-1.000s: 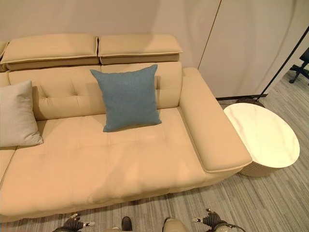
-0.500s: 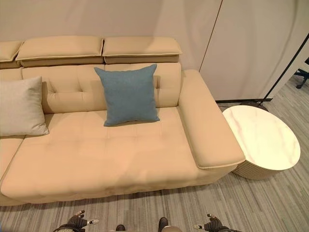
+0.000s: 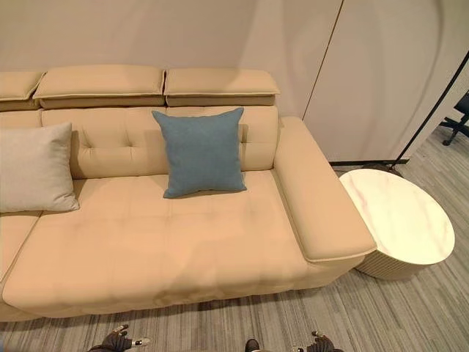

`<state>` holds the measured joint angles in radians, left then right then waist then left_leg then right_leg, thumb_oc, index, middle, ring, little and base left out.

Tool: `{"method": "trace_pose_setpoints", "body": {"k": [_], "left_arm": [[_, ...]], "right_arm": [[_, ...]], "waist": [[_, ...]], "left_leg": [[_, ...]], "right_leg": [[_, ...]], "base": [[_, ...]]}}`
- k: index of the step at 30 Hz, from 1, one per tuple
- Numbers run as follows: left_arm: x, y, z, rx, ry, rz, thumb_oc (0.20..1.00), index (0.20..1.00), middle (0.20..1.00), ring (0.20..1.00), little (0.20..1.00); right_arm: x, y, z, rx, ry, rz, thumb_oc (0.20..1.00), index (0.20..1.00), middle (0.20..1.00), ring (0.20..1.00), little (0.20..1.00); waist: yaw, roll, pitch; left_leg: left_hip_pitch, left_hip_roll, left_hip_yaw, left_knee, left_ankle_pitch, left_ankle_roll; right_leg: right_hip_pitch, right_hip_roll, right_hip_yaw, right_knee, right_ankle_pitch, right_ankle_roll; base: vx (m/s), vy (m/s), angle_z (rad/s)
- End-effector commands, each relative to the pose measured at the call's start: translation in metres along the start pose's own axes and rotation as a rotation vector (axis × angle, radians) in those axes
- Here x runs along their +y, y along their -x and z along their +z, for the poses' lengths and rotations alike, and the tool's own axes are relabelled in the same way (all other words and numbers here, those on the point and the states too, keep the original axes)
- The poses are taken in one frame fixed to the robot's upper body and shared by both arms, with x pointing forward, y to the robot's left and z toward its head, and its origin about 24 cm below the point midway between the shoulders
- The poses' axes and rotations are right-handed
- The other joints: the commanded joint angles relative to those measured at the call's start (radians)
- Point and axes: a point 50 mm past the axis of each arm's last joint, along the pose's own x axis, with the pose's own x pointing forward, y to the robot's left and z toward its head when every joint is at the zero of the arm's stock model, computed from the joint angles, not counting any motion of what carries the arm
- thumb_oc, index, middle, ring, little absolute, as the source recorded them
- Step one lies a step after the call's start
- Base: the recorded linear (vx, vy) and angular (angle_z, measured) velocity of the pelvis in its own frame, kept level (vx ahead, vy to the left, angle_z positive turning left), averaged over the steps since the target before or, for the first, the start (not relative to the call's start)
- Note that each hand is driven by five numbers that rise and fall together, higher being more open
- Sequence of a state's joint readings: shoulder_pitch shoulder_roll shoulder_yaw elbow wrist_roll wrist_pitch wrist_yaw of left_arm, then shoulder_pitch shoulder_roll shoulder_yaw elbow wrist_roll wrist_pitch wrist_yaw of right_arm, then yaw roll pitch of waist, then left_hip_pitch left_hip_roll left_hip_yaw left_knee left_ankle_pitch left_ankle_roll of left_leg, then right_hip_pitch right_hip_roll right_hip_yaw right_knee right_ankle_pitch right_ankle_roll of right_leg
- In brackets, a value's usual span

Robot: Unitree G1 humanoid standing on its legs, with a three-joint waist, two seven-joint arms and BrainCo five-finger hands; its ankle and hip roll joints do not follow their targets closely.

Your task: Pick up all the scattered cushions and arrange them neatly on the sofa.

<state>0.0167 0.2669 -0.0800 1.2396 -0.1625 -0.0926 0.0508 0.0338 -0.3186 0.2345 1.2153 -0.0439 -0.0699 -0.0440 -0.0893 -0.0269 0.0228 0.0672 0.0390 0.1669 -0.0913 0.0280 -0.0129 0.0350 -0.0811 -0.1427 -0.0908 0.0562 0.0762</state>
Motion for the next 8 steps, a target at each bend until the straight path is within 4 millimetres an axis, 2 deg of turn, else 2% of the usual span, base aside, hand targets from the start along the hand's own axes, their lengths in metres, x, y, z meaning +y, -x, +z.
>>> {"method": "trace_pose_setpoints", "body": {"k": [1, 8], "left_arm": [[0.0058, -0.0027, 0.0135, -0.035, -0.042, 0.024, 1.0, 1.0, 1.0, 1.0, 1.0], [0.0059, -0.0021, 0.0086, -0.018, -0.039, 0.025, 1.0, 1.0, 1.0, 1.0, 1.0]], "right_arm": [[-0.0046, -0.004, 0.0149, -0.021, 0.02, -0.018, 1.0, 1.0, 1.0, 1.0, 1.0], [-0.0064, -0.0037, 0.0118, -0.009, 0.021, -0.024, 1.0, 1.0, 1.0, 1.0, 1.0]], "waist": [[0.014, -0.039, 0.004], [0.016, -0.039, -0.002]], "left_leg": [[0.014, -0.016, 0.002, 0.014, -0.029, -0.049], [0.024, -0.018, 0.0, 0.014, -0.034, -0.048]], "right_leg": [[-0.009, 0.006, 0.046, 0.037, 0.006, 0.069], [0.002, 0.005, 0.045, 0.035, 0.003, 0.071]], "base": [[0.0, 0.028, -0.09], [0.0, 0.01, -0.06]]}}
